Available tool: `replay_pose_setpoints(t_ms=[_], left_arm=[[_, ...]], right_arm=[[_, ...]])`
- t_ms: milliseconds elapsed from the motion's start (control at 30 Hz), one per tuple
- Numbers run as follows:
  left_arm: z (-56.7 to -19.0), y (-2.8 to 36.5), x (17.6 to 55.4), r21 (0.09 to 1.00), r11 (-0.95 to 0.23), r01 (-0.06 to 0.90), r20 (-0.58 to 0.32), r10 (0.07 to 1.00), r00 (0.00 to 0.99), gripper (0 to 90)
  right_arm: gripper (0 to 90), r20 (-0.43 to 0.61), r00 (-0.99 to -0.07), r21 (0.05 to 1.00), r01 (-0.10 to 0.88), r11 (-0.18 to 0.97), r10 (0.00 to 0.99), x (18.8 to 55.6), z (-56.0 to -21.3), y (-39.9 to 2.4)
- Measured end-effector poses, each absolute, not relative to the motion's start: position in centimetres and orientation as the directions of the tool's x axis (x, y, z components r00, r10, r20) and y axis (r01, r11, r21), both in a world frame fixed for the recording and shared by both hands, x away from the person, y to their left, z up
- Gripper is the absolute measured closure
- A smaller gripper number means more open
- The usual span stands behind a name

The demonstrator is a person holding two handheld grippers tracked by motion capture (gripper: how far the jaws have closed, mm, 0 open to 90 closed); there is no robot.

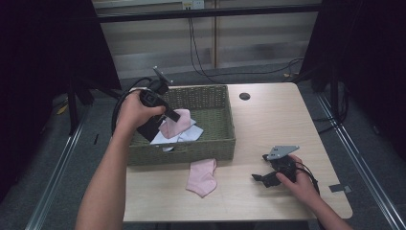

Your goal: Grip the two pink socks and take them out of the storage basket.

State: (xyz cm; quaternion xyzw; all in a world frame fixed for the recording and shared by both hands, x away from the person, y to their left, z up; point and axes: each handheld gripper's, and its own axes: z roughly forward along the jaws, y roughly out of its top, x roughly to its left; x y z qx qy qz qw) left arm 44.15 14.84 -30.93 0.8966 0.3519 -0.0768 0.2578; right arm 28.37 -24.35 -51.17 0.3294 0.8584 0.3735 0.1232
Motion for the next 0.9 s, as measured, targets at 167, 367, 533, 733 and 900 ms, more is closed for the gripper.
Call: replay_pose_setpoints(t_ms=[167, 367, 533, 733, 900], left_arm=[[-30.3, 14.5, 43.4, 0.421, -0.629, 0.653, -0.320, 0.571, 0.756, 79.0], [-30.0, 14.1, 42.6, 0.427, -0.634, 0.644, -0.327, 0.556, 0.764, 79.0], [-29.8, 13.9, 42.1, 0.427, -0.639, 0.639, -0.330, 0.548, 0.769, 79.0], [-28.9, 13.4, 41.0, 0.437, -0.653, 0.618, -0.331, 0.523, 0.786, 79.0], [-28.3, 13.1, 40.2, 0.447, -0.658, 0.606, -0.325, 0.512, 0.795, 79.0]], right_arm=[[10.7, 0.033, -0.754, 0.723, 0.471, 0.505, 0.656, 28.4, -51.2, -24.4], [10.7, 0.033, -0.754, 0.723, 0.471, 0.505, 0.656, 28.4, -51.2, -24.4], [10.7, 0.032, -0.754, 0.723, 0.471, 0.505, 0.656, 28.4, -51.2, -24.4], [10.7, 0.033, -0.754, 0.723, 0.471, 0.505, 0.656, 28.4, -51.2, -24.4], [10.7, 0.032, -0.754, 0.723, 0.471, 0.505, 0.656, 28.4, -51.2, -24.4]])
